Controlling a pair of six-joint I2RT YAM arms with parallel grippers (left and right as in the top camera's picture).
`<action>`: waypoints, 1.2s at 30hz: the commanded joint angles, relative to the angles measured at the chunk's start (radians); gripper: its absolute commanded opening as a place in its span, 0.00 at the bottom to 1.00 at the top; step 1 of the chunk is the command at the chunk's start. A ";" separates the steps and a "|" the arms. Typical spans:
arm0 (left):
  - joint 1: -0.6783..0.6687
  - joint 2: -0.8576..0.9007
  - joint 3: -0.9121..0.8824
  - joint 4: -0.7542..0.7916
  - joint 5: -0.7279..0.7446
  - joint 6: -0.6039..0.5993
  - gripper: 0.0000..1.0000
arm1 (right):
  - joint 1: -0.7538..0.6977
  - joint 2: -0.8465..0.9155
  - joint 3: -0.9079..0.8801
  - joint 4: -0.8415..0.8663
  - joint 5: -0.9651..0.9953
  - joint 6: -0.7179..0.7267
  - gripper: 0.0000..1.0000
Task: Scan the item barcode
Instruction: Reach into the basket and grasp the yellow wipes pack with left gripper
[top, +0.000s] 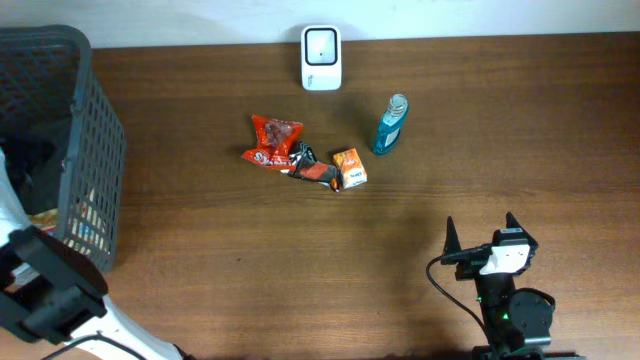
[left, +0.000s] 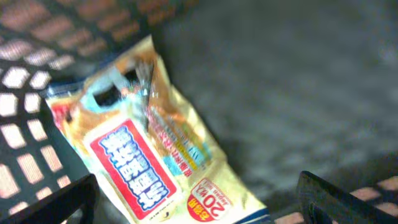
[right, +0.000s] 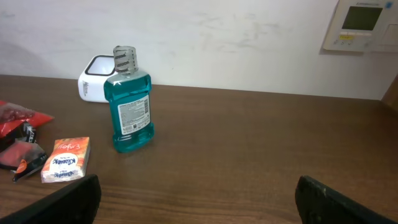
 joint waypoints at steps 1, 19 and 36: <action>0.019 0.014 -0.078 0.013 -0.013 -0.076 0.99 | 0.009 -0.006 -0.009 -0.003 0.008 0.001 0.98; 0.059 0.061 -0.337 0.128 -0.091 -0.156 0.96 | 0.009 -0.006 -0.009 -0.003 0.008 0.001 0.98; 0.057 0.081 -0.125 -0.011 -0.027 -0.155 0.00 | 0.009 -0.006 -0.009 -0.003 0.008 0.001 0.98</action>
